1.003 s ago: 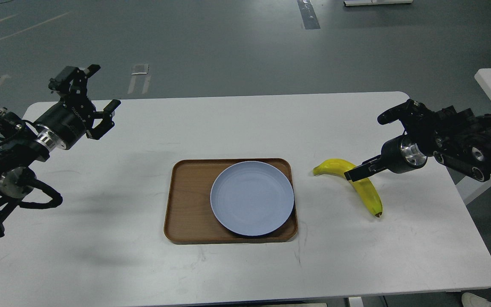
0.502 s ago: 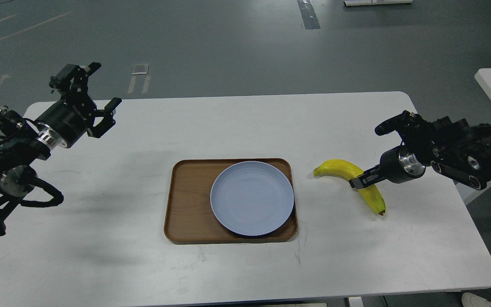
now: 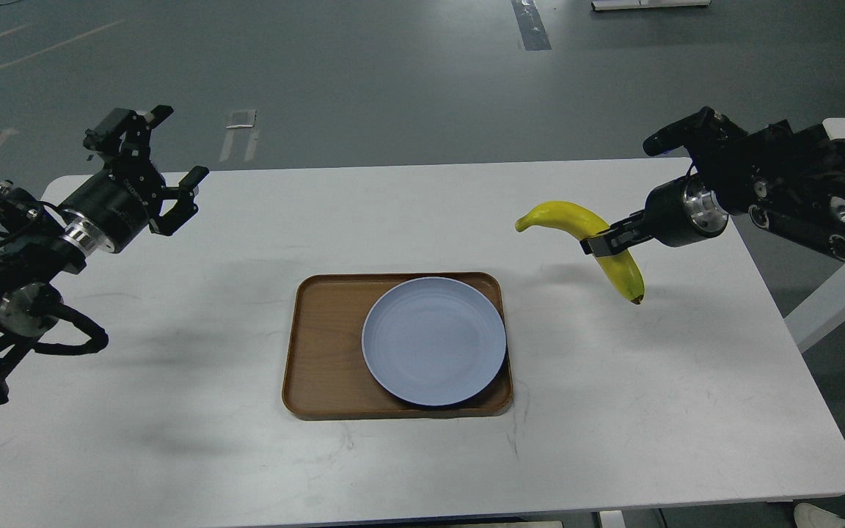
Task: Place banana on plate with both arms
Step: 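Carry the banana with the right gripper over the plate and lower it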
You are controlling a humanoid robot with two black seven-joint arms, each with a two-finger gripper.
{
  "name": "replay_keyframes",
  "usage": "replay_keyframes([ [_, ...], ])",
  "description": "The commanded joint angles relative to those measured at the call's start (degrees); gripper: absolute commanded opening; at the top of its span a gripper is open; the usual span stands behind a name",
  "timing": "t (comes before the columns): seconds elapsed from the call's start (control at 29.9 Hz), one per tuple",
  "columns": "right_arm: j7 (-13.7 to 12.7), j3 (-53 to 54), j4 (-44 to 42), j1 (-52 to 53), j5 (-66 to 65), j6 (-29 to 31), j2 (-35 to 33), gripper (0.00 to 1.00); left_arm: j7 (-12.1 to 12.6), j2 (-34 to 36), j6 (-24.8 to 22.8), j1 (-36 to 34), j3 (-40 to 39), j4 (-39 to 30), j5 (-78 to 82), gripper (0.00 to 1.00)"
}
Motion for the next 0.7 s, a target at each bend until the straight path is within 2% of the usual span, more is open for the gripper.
replay_keyframes([
  [0.0,0.01,-0.24,0.34,0.75,4.29,0.49,5.54,0.08,0.0,0.15,0.0,0.01,-0.04,0.02,0.0,0.98],
  [0.23,0.01,-1.03,-1.41,0.39,6.49,1.37,15.29,0.09,0.0,0.68,0.0,-0.34,-0.04,-0.07,0.0,0.98],
  [0.4,0.01,-3.66,-2.73,-0.04,6.84,2.34,19.43,0.1,0.0,1.03,0.0,-0.34,-0.04,-0.07,0.0,0.98],
  [0.6,0.01,-5.33,-3.61,-1.1,7.28,2.43,20.93,0.15,0.0,1.38,0.0,-0.34,-0.12,-0.07,-0.09,0.98],
  [0.67,0.01,-5.25,-3.97,-1.28,7.45,2.34,21.11,0.21,0.0,1.55,0.0,-0.43,-0.12,-0.07,-0.09,0.98],
])
